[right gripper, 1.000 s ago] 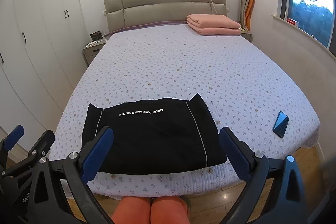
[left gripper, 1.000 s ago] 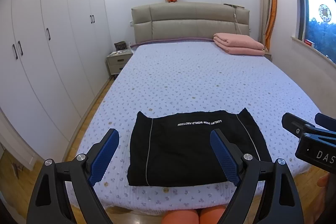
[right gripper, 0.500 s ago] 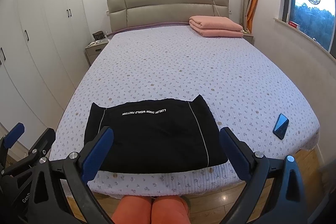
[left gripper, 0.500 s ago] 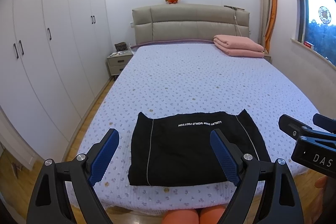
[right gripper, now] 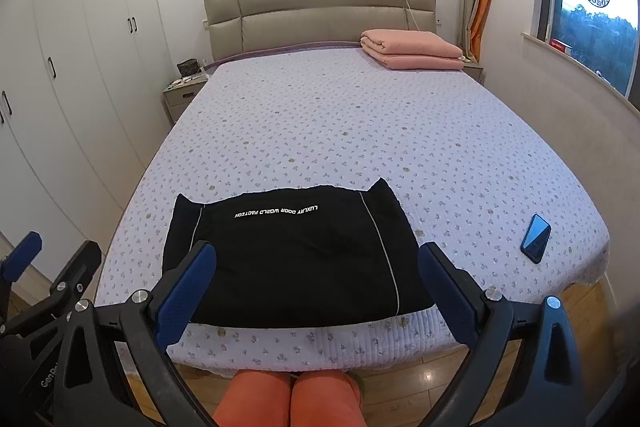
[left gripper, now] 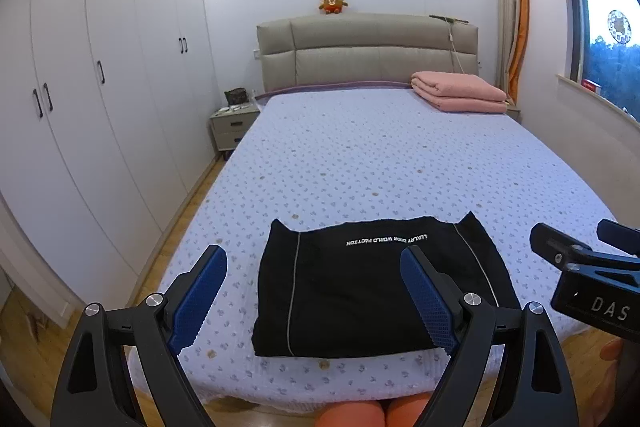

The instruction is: Fold large clothes

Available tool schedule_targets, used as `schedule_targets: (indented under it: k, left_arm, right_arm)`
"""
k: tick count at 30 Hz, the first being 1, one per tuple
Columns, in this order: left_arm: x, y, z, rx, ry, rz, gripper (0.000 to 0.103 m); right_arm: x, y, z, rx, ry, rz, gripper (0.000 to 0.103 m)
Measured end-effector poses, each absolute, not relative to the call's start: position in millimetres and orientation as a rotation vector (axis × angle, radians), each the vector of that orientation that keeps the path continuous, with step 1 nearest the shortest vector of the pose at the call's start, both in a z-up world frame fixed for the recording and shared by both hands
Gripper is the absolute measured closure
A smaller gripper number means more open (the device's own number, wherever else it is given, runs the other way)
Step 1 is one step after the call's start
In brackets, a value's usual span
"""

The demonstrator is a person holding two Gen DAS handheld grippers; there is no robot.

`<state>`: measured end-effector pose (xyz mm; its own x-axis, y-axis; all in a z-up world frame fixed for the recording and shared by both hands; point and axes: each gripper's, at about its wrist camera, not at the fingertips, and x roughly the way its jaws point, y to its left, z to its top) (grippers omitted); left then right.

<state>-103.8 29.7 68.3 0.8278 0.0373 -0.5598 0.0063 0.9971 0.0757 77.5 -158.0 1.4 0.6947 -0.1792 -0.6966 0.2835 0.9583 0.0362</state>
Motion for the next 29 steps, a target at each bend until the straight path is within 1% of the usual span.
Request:
schedule_targets:
  k: [20, 26, 29]
  left_arm:
    - [-110, 35, 70, 0.072, 0.585, 0.029, 0.013]
    - [-115, 32, 69, 0.127, 0.538, 0.084, 0.013]
    - [-114, 37, 69, 0.106, 0.552, 0.071, 0.013]
  right_arm:
    - [73, -154, 2, 0.142, 0.771, -0.255, 0.002]
    - [73, -151, 1, 0.138, 0.778, -0.249, 0.002]
    - [73, -151, 1, 0.137, 0.778, -0.249, 0.002]
